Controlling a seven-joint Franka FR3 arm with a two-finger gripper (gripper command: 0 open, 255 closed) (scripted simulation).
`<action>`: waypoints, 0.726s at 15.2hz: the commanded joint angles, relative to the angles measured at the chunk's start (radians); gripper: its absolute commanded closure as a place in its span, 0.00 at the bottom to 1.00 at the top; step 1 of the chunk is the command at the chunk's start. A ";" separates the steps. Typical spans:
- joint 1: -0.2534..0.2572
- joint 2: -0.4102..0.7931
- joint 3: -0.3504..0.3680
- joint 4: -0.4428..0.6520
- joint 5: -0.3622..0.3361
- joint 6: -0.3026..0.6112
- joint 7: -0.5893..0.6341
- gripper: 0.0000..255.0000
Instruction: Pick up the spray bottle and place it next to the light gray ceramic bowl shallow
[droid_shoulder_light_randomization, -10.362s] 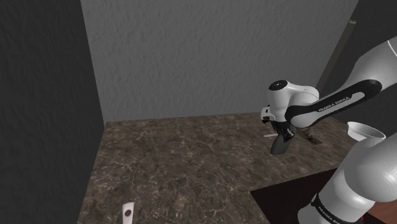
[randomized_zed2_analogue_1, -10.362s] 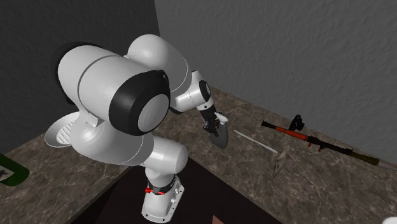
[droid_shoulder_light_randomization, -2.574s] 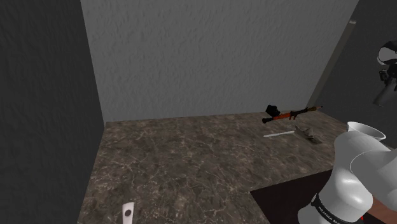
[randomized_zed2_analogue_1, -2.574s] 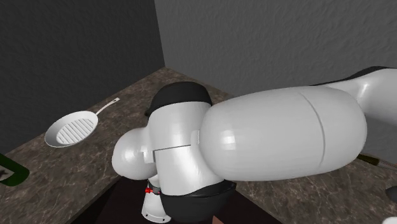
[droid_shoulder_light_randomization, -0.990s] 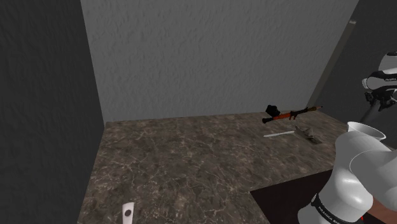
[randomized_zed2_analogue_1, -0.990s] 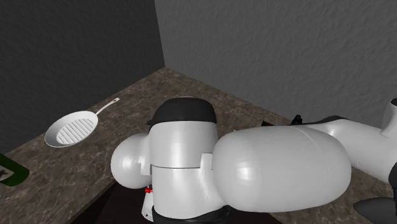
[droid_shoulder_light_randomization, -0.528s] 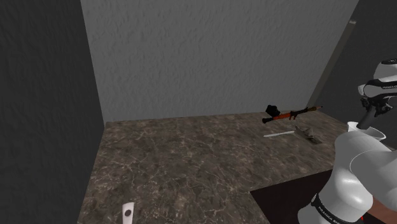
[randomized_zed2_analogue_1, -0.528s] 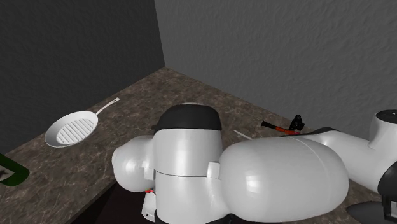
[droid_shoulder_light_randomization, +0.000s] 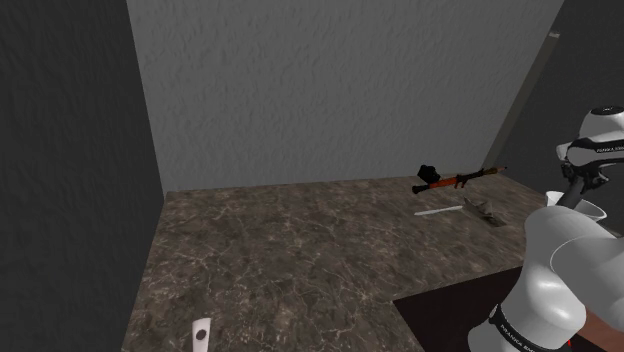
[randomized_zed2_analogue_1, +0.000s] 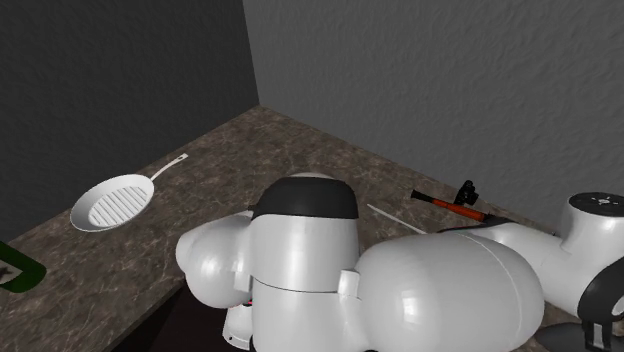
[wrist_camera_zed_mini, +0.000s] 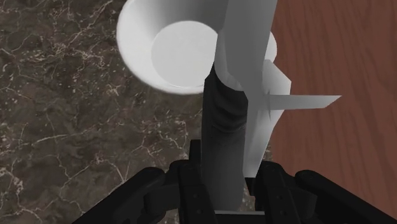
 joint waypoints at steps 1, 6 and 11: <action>0.010 -0.011 -0.017 -0.006 -0.020 0.013 0.016 1.00; 0.034 -0.037 -0.059 -0.018 -0.070 0.042 0.056 1.00; 0.059 -0.067 -0.102 -0.024 -0.121 0.068 0.097 1.00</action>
